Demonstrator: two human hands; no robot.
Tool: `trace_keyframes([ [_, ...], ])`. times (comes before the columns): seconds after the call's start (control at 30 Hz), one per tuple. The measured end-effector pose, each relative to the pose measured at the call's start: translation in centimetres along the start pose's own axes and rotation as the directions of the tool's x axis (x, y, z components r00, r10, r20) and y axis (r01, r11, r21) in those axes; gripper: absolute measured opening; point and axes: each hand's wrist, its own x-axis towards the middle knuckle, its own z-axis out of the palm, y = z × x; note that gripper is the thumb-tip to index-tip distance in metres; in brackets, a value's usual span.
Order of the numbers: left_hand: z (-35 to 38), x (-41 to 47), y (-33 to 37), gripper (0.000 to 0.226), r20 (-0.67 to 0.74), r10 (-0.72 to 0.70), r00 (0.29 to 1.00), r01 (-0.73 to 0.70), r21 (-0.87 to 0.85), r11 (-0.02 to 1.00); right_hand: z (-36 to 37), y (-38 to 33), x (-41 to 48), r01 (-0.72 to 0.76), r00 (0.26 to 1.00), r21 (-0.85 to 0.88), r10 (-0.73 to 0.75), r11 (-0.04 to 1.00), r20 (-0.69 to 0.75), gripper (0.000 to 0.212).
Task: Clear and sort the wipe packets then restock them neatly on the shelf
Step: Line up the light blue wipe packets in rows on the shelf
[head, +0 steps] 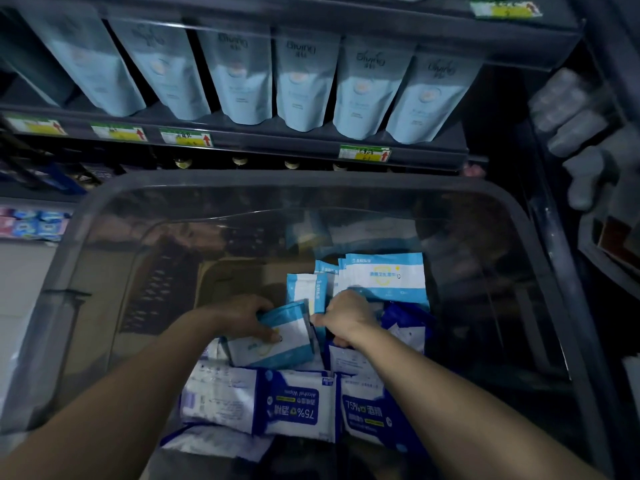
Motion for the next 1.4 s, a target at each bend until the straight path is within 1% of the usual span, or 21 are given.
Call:
trace_keyframes([
  [0.13, 0.0, -0.1, 0.4, 0.045, 0.021, -0.013, 1.000, 0.013, -0.005, 1.000, 0.8, -0.7, 0.2, 0.205, 0.978, -0.152, -0.209, 0.967, -0.013, 0.014],
  [0.17, -0.1, -0.1, 0.4, 0.044, 0.021, -0.017, 1.000, 0.017, -0.012, 1.000, 0.8, -0.8, 0.1, 0.259, 0.963, -0.155, -0.267, 0.953, -0.033, 0.012],
  [0.27, -0.4, -0.2, 0.4, 0.038, 0.017, -0.013, 1.000, 0.014, -0.043, 0.999, -0.4, -1.0, -0.3, 0.388, 0.906, -0.125, -0.403, 0.913, -0.131, 0.021],
  [0.33, -0.6, -0.1, 0.5, 0.039, 0.019, -0.003, 1.000, 0.003, -0.022, 1.000, -2.1, -1.0, -0.7, 0.424, 0.868, -0.139, -0.445, 0.895, -0.220, 0.016],
  [0.4, -0.6, 0.0, 0.8, 0.041, 0.016, 0.000, 1.000, 0.000, 0.014, 1.000, -4.3, -0.6, -0.7, 0.436, 0.816, -0.282, -0.507, 0.855, -0.276, 0.011],
  [0.47, -0.5, 0.2, 1.3, 0.045, 0.016, -0.002, 1.000, 0.001, 0.041, 0.999, -6.2, 0.4, -0.4, 0.400, 0.752, -0.474, -0.577, 0.785, -0.320, 0.027],
  [0.53, -0.4, 0.4, 1.7, 0.046, 0.025, 0.012, 1.000, -0.013, 0.061, 0.998, -7.1, 1.8, 0.1, 0.323, 0.666, -0.617, -0.635, 0.717, -0.390, 0.030],
  [0.57, -0.4, 0.5, 1.9, 0.044, 0.029, 0.021, 0.999, -0.023, 0.061, 0.998, -7.5, 2.6, 0.2, 0.250, 0.648, -0.665, -0.632, 0.703, -0.424, 0.028],
  [0.6, -0.4, 0.5, 2.1, 0.042, 0.034, 0.025, 0.999, -0.027, 0.059, 0.998, -7.7, 3.3, 0.4, 0.174, 0.650, -0.701, -0.616, 0.691, -0.445, 0.026],
  [0.63, -0.4, 0.6, 2.4, 0.041, 0.038, 0.029, 0.999, -0.031, 0.061, 0.998, -7.9, 4.0, 0.4, 0.126, 0.697, -0.711, -0.571, 0.692, -0.433, 0.025],
  [0.67, -0.4, 0.6, 2.6, 0.041, 0.040, 0.030, 0.999, -0.032, 0.067, 0.997, -8.0, 4.5, 0.4, 0.125, 0.752, -0.701, -0.528, 0.702, -0.394, 0.029],
  [0.7, -0.4, 0.6, 2.7, 0.041, 0.037, 0.028, 0.999, -0.031, 0.073, 0.997, -8.1, 4.8, 0.4, 0.139, 0.822, -0.680, -0.467, 0.719, -0.325, 0.042],
  [0.73, -0.3, 0.7, 2.8, 0.041, 0.034, 0.023, 0.999, -0.026, 0.079, 0.997, -8.1, 5.1, 0.5, 0.146, 0.866, -0.657, -0.417, 0.739, -0.277, 0.057],
  [0.8, -0.1, 0.8, 2.8, 0.035, 0.027, 0.016, 0.999, -0.019, 0.082, 0.996, -8.0, 4.9, 0.5, 0.109, 0.897, -0.667, -0.363, 0.737, -0.254, 0.081],
  [0.9, 0.1, 0.8, 2.6, 0.029, 0.018, 0.017, 1.000, -0.018, 0.090, 0.996, -7.7, 4.3, 0.6, 0.041, 0.911, -0.733, -0.326, 0.680, -0.252, 0.092],
  [0.97, 0.2, 0.7, 2.6, 0.029, -0.004, 0.012, 1.000, -0.011, 0.107, 0.994, -7.6, 4.2, 0.4, 0.023, 0.906, -0.774, -0.341, 0.633, -0.252, 0.090],
  [1.03, 0.2, 0.4, 2.7, 0.041, -0.024, -0.009, 1.000, 0.011, 0.122, 0.992, -7.3, 4.3, 0.1, 0.053, 0.880, -0.775, -0.397, 0.630, -0.263, 0.081],
  [1.13, 0.2, -0.7, 3.4, 0.059, -0.095, -0.008, 0.995, 0.023, 0.156, 0.987, -6.8, 4.2, -0.6, 0.144, 0.889, -0.684, -0.397, 0.715, -0.227, 0.066],
  [1.2, 0.0, -1.6, 4.2, 0.057, -0.176, 0.025, 0.984, -0.004, 0.121, 0.993, -7.1, 3.9, -1.5, 0.166, 0.892, -0.629, -0.387, 0.759, -0.233, 0.061],
  [1.27, -0.4, -2.7, 5.2, 0.050, -0.252, 0.050, 0.966, -0.037, 0.056, 0.998, -7.8, 3.6, -2.8, 0.169, 0.873, -0.580, -0.394, 0.797, -0.288, 0.052],
  [1.4, -0.6, -5.3, 8.2, 0.031, -0.359, 0.085, 0.930, -0.092, -0.001, 0.996, -9.3, 3.5, -6.2, 0.234, 0.795, -0.472, -0.447, 0.850, -0.410, 0.037],
])
